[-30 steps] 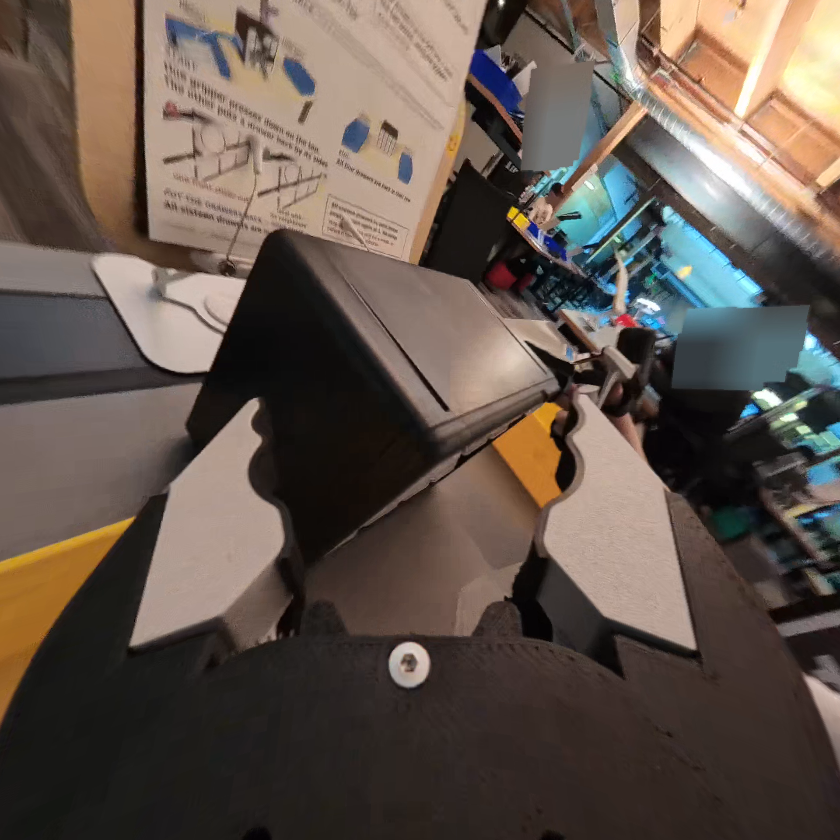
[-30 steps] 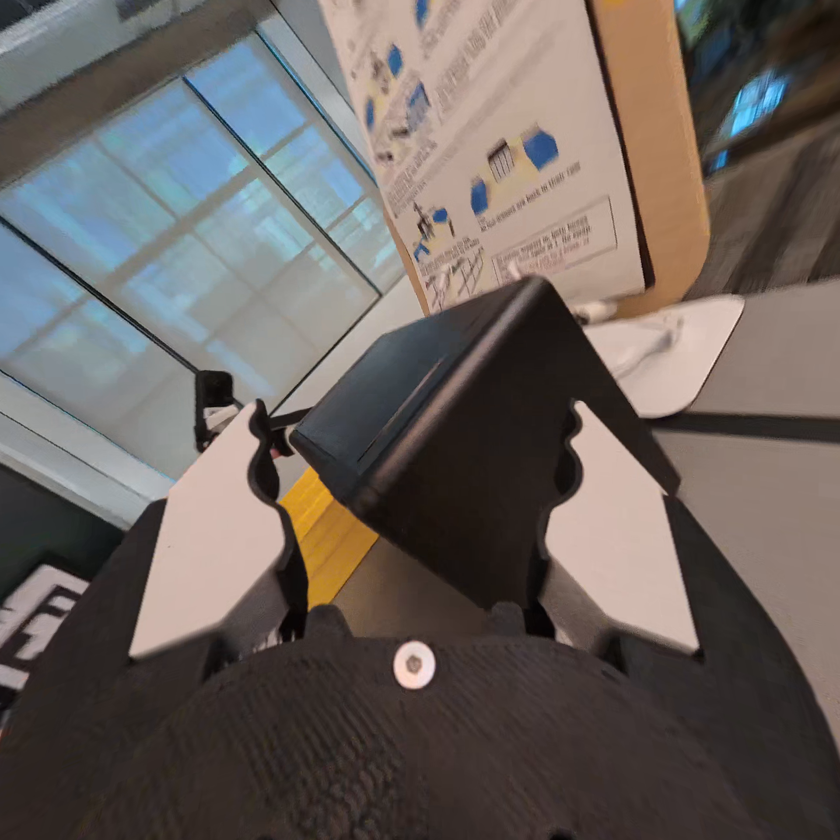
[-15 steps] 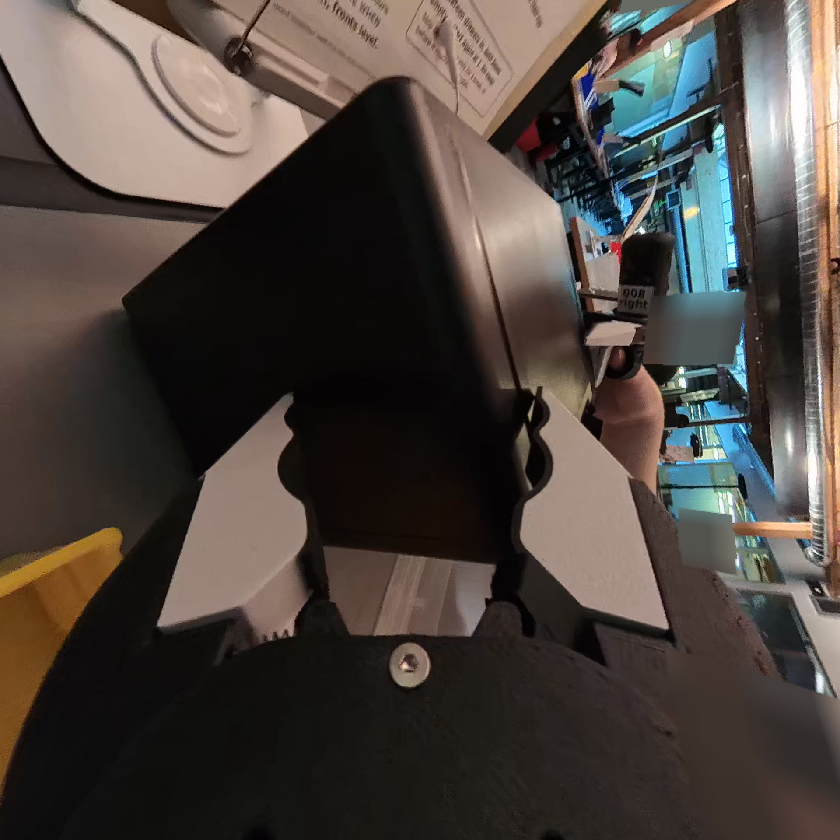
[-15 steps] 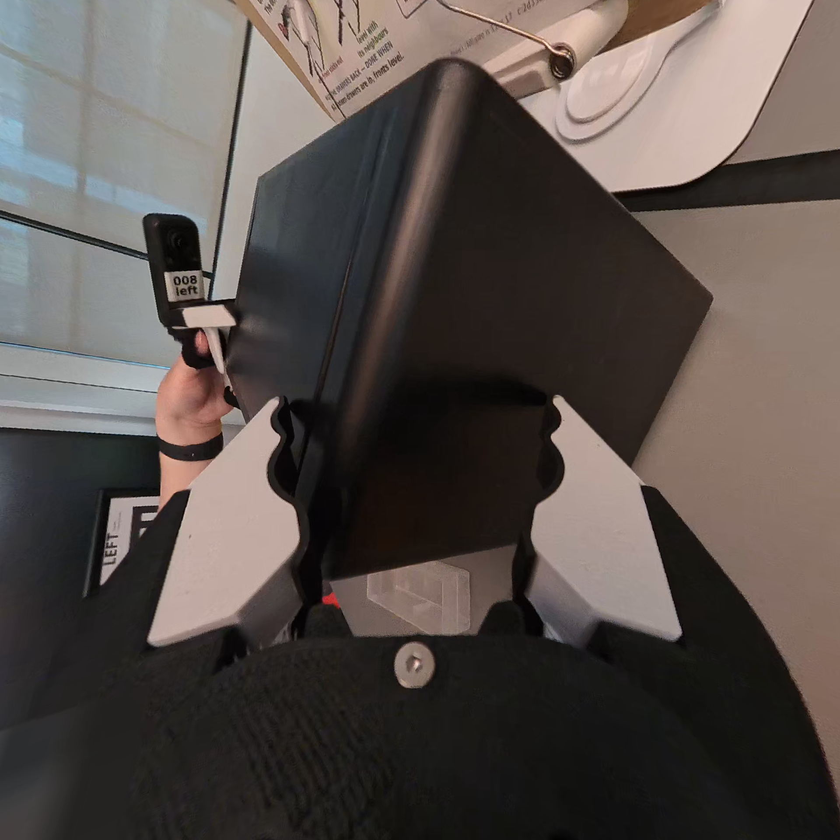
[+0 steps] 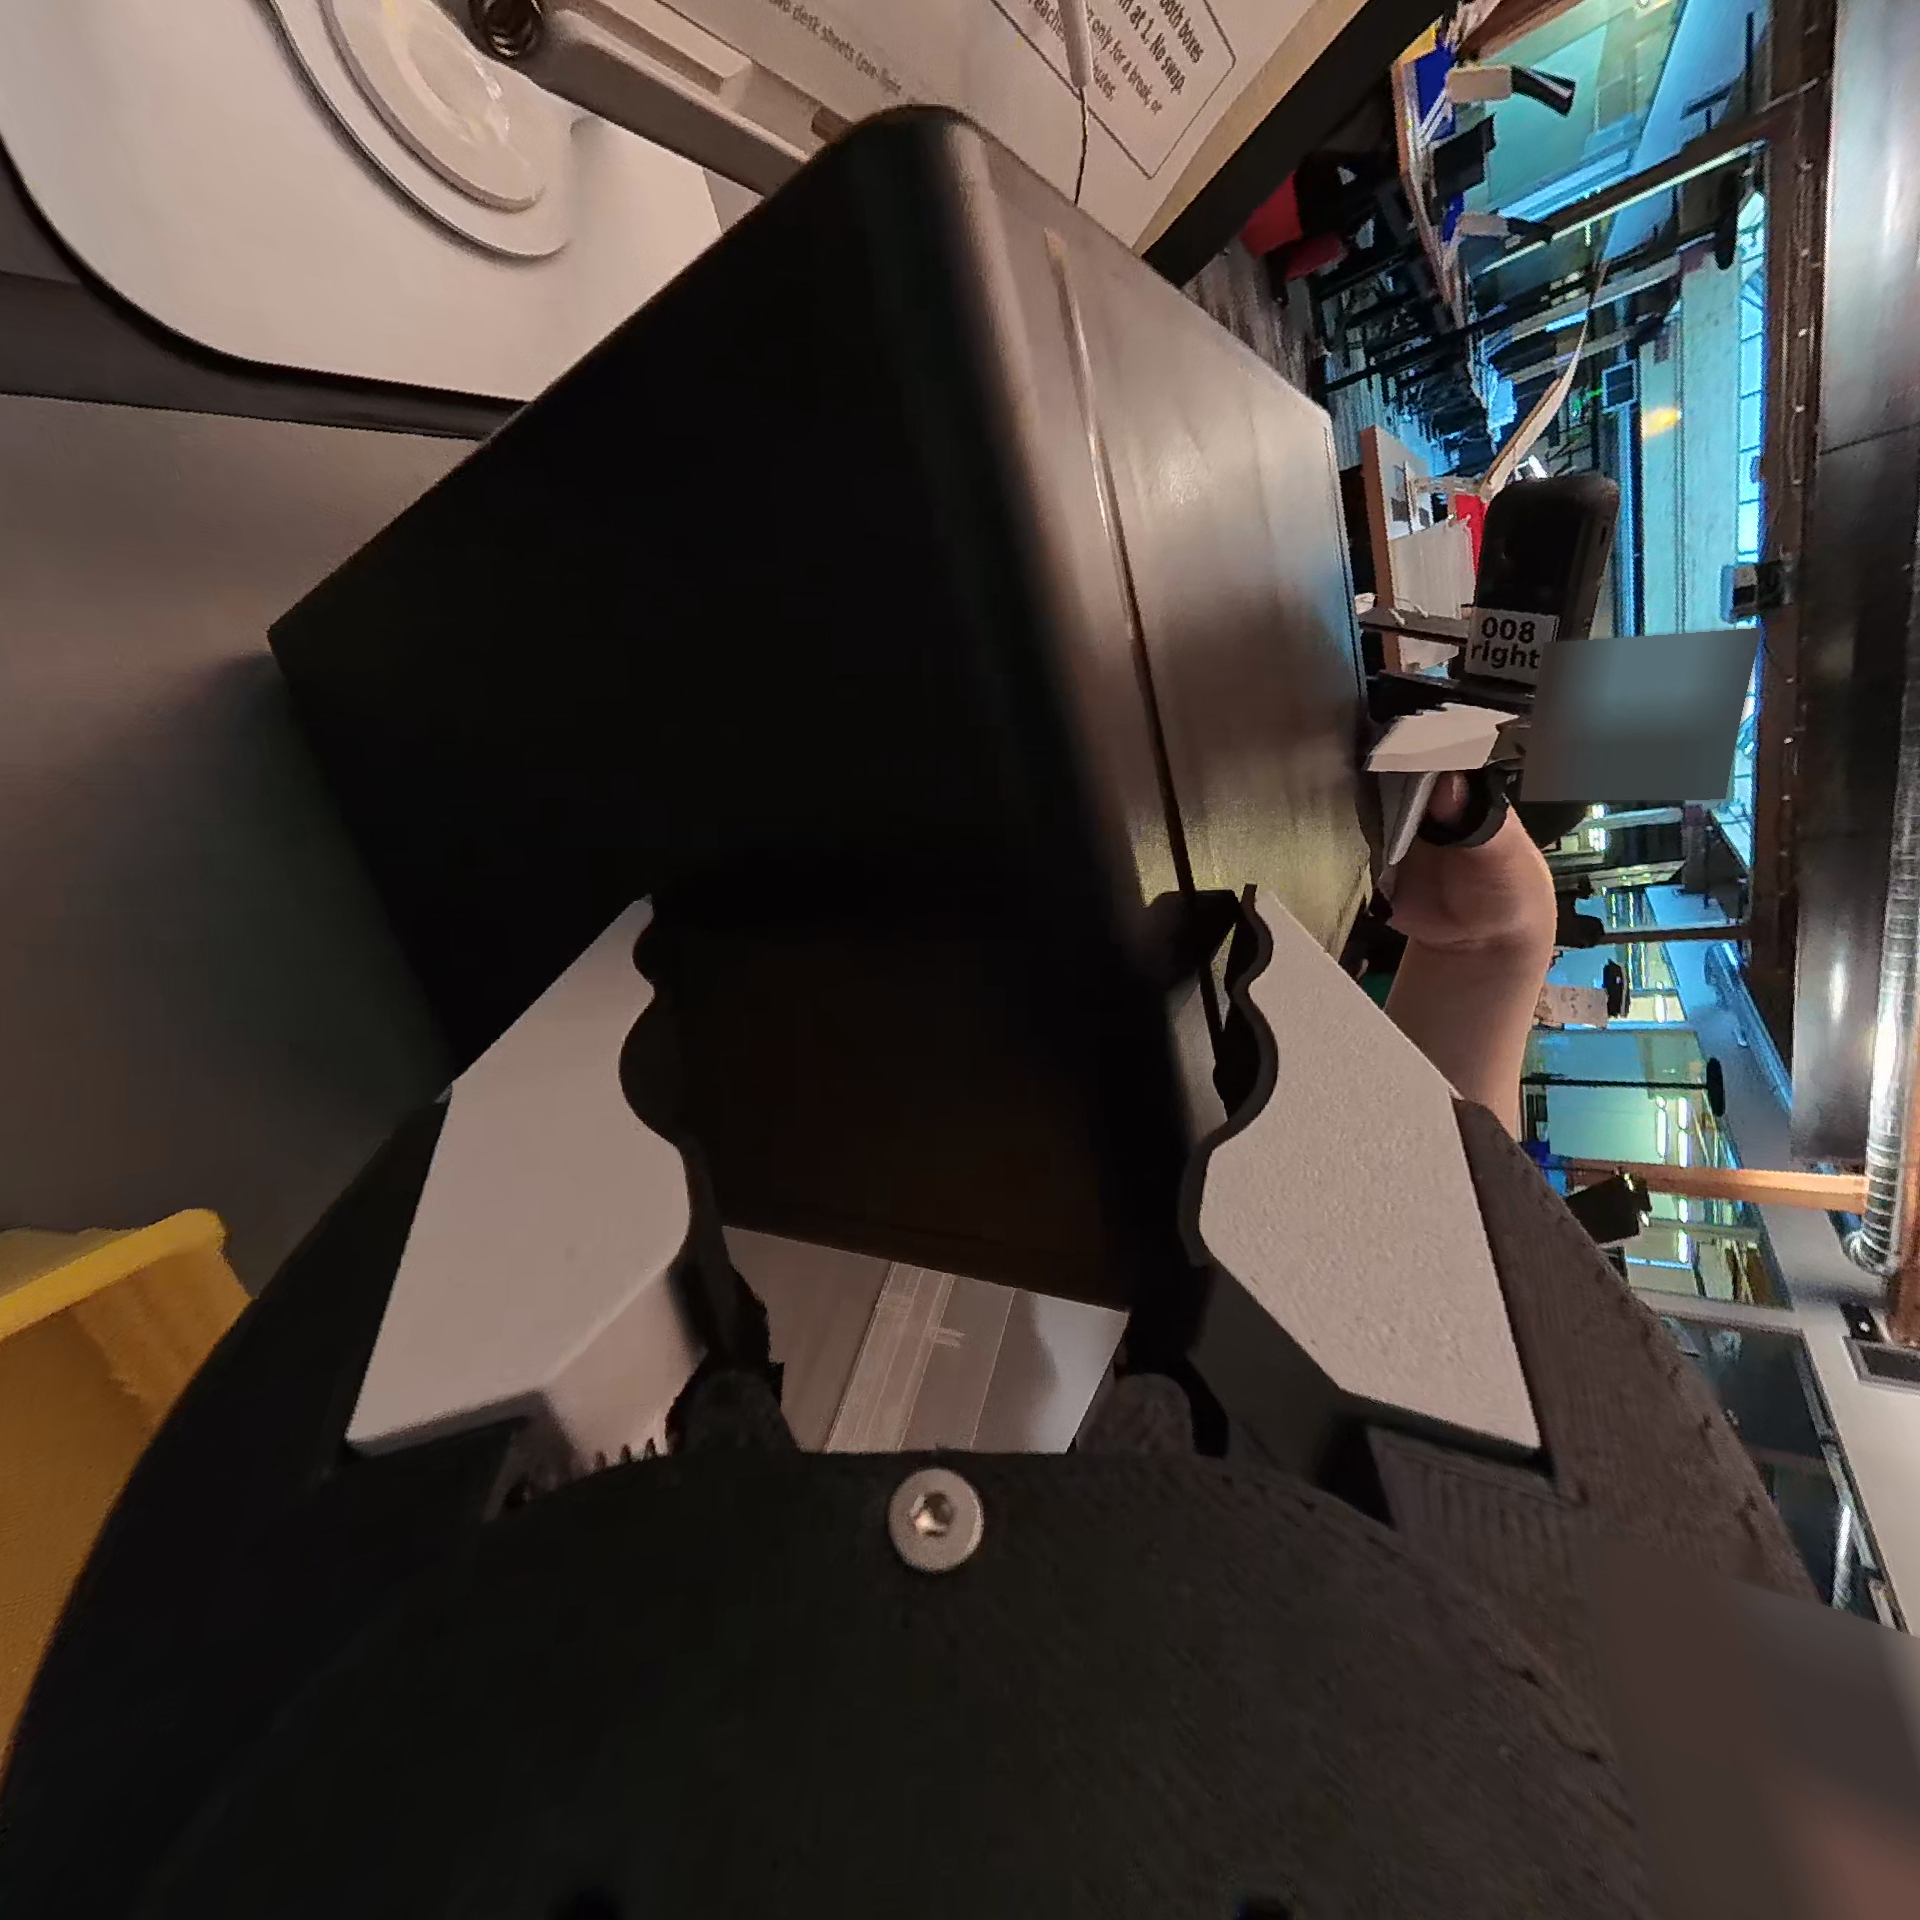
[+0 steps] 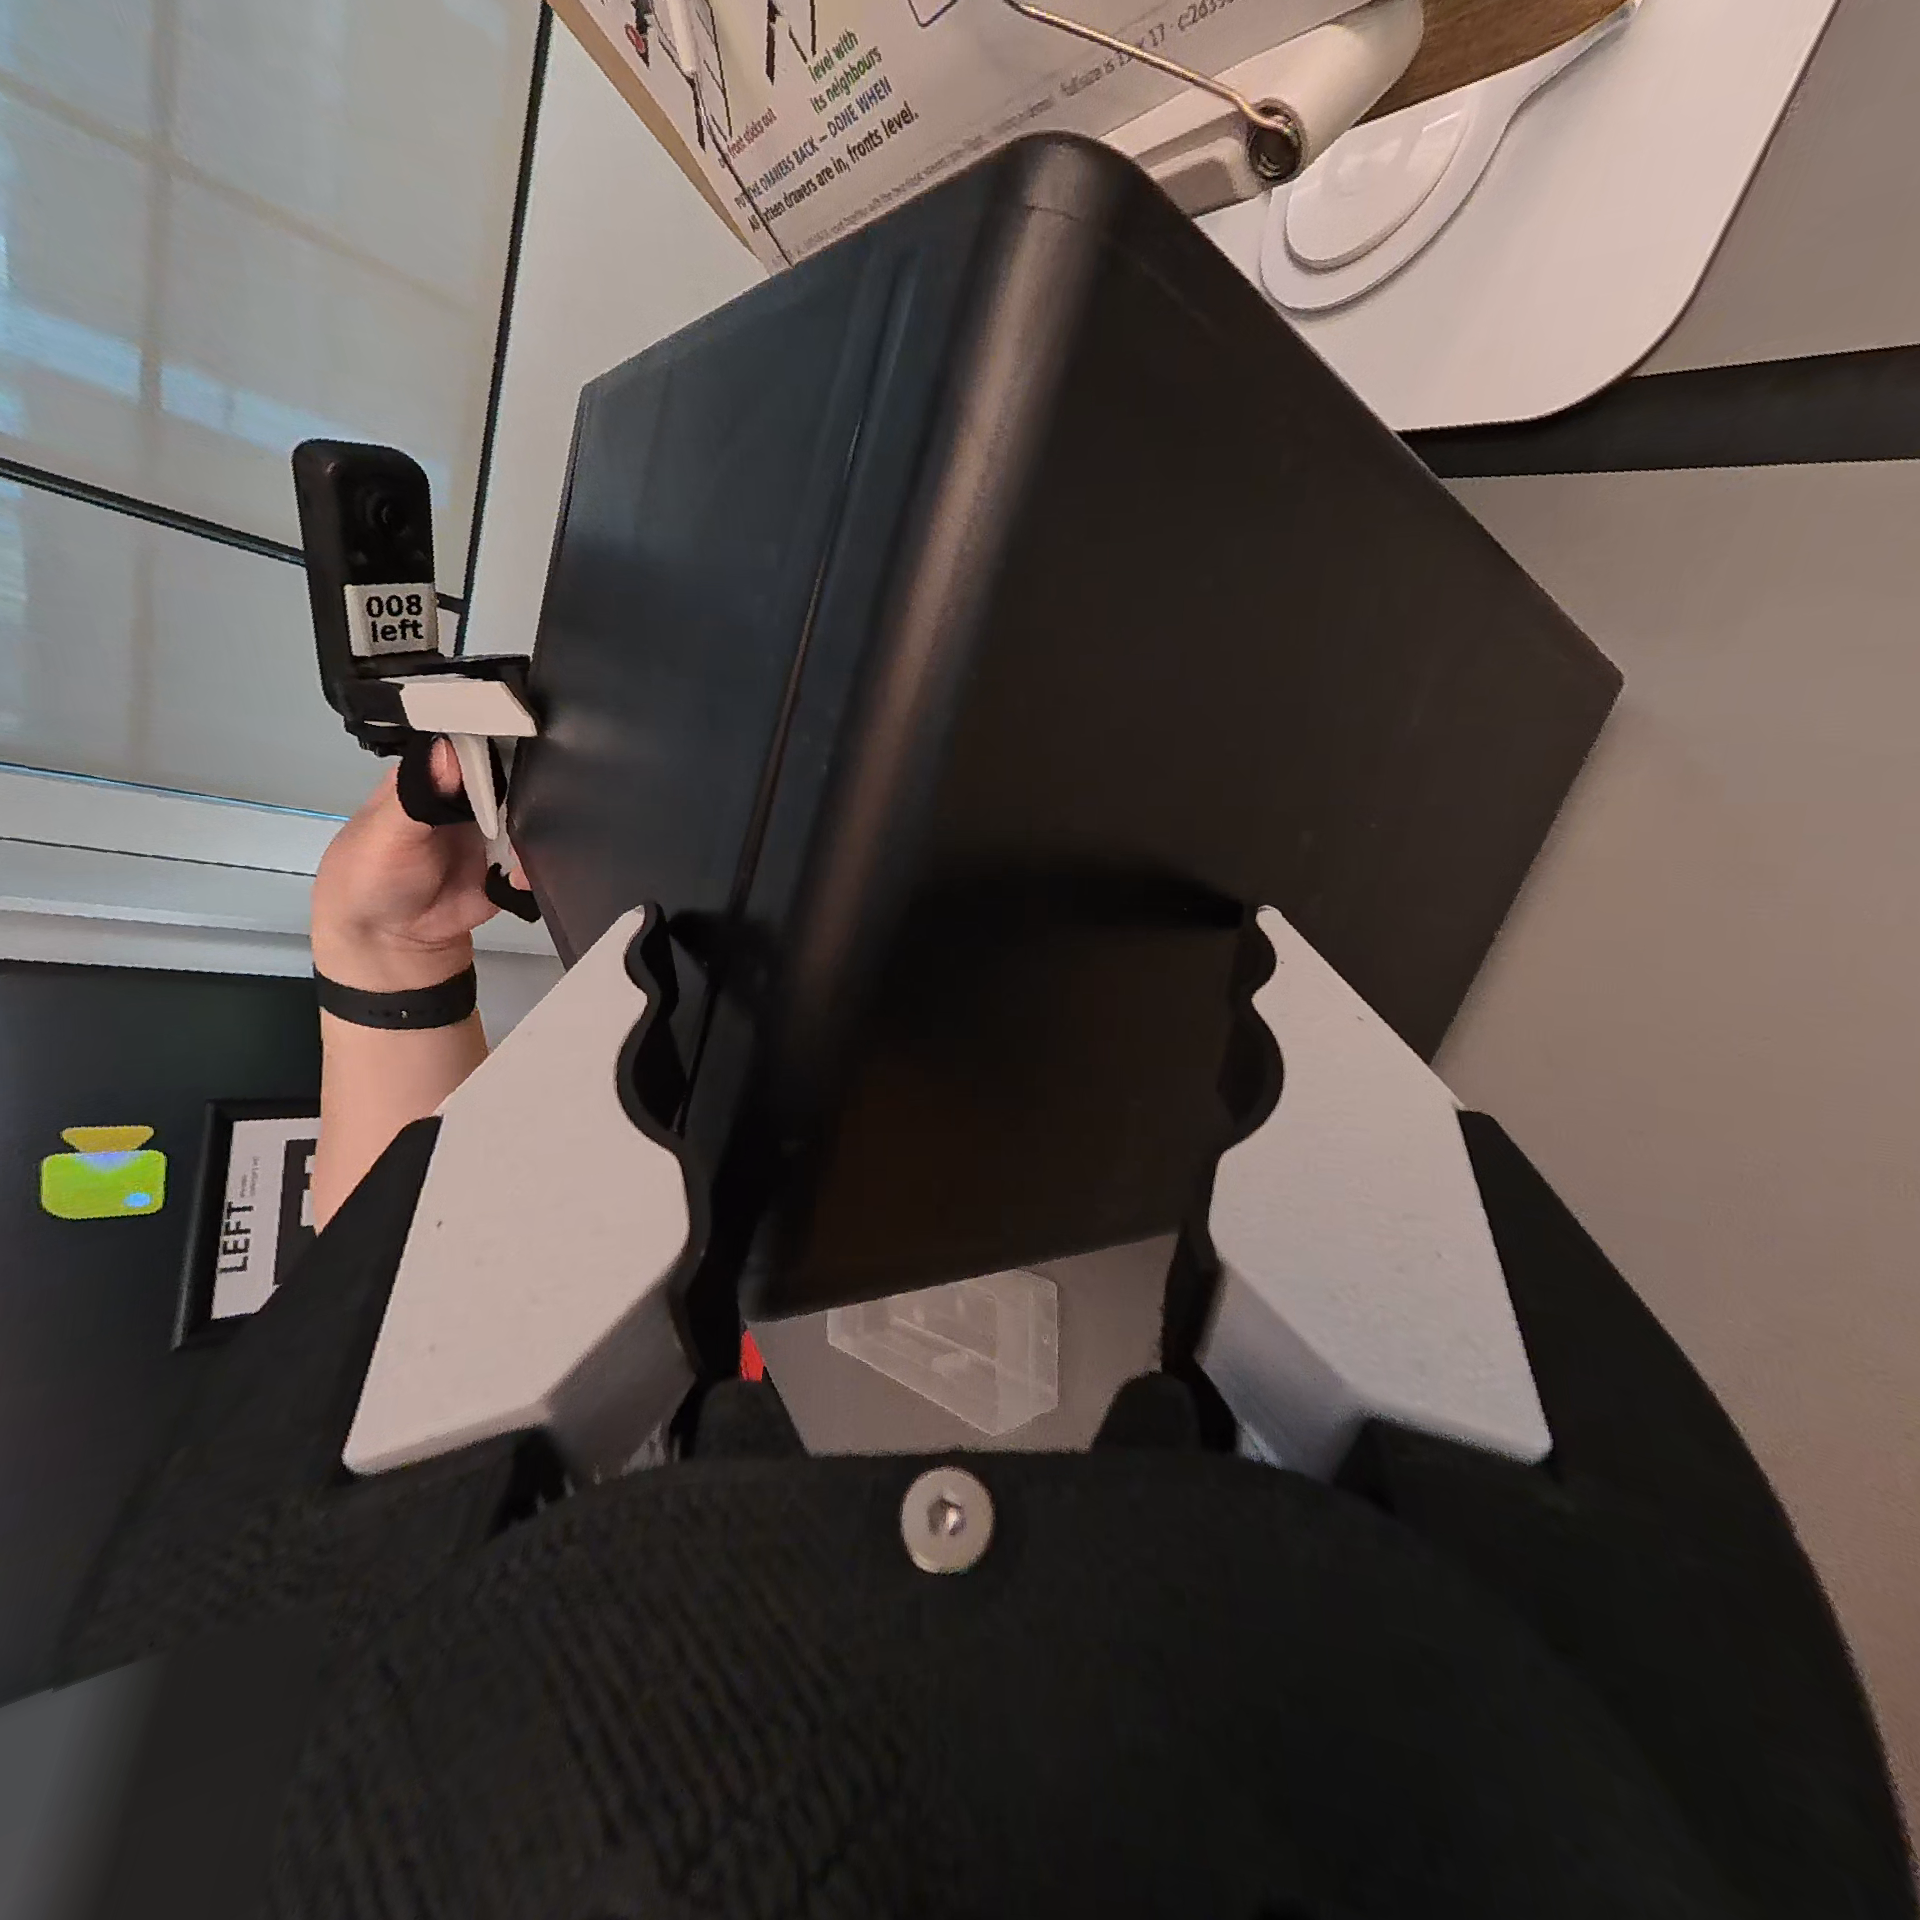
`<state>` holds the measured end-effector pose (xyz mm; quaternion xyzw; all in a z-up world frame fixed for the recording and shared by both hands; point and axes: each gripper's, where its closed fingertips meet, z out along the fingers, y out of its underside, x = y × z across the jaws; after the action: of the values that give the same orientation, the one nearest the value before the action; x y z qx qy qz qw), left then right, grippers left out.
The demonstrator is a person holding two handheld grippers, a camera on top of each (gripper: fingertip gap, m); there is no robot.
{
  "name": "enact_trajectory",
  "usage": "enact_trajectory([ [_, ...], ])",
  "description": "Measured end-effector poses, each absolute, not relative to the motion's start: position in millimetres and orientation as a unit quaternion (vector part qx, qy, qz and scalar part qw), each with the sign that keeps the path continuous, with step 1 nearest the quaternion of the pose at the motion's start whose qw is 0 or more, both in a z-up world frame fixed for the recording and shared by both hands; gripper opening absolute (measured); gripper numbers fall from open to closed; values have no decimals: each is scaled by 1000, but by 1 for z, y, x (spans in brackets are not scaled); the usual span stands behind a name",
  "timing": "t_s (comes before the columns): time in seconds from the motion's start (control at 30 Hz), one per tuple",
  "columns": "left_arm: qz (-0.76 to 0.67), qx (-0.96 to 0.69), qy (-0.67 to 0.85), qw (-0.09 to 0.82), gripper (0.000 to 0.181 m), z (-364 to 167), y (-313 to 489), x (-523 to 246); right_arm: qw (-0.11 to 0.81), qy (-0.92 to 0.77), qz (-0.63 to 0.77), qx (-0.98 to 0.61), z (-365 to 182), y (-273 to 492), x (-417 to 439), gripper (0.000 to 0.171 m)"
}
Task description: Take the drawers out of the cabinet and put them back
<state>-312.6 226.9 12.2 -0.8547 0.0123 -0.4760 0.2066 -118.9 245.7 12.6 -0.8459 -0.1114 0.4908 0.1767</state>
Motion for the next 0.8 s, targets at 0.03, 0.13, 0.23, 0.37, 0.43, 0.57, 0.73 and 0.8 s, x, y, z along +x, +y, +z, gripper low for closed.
enact_trajectory([
  [0.03, -476, -855, 13, 205, 105, 12, 227, -310, 176, -112, 490, -846, 13, 246, -117, 106],
  [0.13, -476, -856, 15, 202, 105, 12, 227, -301, 177, -109, 488, -848, 12, 247, -107, 106],
  [0.23, -477, -856, 15, 201, 105, 12, 226, -292, 178, -109, 487, -848, 12, 247, -98, 106],
  [0.37, -477, -855, 10, 204, 105, 12, 224, -289, 181, -110, 490, -846, 12, 247, -97, 106],
  [0.43, -479, -853, 8, 206, 104, 12, 225, -290, 183, -111, 491, -845, 12, 247, -96, 106],
  [0.57, -507, -835, 20, 214, 99, 23, 218, -294, 221, -129, 496, -829, 19, 245, -90, 100],
  [0.73, -532, -780, 61, 323, 85, 76, 170, -313, 423, -148, 398, -800, 58, 225, -42, 100],
  [0.8, -471, -793, 107, 372, 83, 79, 138, -314, 500, -170, 358, -770, 72, 181, -36, 97],
])
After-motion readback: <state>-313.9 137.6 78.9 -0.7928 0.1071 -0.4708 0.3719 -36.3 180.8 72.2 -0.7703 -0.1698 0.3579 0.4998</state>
